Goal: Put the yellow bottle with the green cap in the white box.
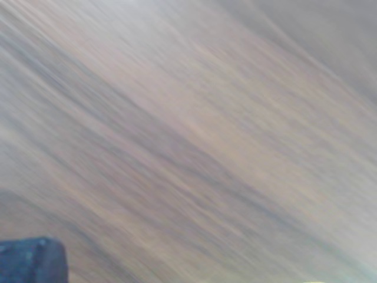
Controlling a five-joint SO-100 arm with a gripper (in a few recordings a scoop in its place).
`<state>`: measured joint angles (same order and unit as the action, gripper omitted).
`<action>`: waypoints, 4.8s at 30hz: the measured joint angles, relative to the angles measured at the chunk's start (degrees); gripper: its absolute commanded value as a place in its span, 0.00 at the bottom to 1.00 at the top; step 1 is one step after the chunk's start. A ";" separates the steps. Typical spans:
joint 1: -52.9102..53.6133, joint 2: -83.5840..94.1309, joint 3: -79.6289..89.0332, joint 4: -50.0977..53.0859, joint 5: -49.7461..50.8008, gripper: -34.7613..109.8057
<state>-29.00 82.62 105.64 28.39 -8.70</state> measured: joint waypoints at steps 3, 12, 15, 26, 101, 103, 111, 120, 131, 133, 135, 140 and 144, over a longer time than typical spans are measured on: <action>0.62 -0.88 0.00 0.00 -0.53 0.41; 2.11 -0.97 0.00 0.00 -4.04 0.42; 3.08 -0.97 0.00 0.00 -2.81 0.42; 2.20 -3.08 -2.11 2.02 -3.16 0.42; 51.94 36.74 3.96 14.77 12.74 0.24; 54.84 35.33 3.60 13.80 12.57 0.24; 60.56 27.77 -2.29 11.95 12.74 0.24; 56.87 15.47 -18.98 17.58 11.95 0.24; 43.86 5.80 -28.12 21.53 10.90 0.24; 43.77 5.71 -28.21 21.62 10.63 0.24; 44.30 5.71 -28.21 21.36 10.90 0.24; 46.14 7.12 -24.43 18.98 11.43 0.24; 49.83 8.96 -21.88 17.05 11.69 0.24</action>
<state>20.83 91.58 83.76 45.44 2.99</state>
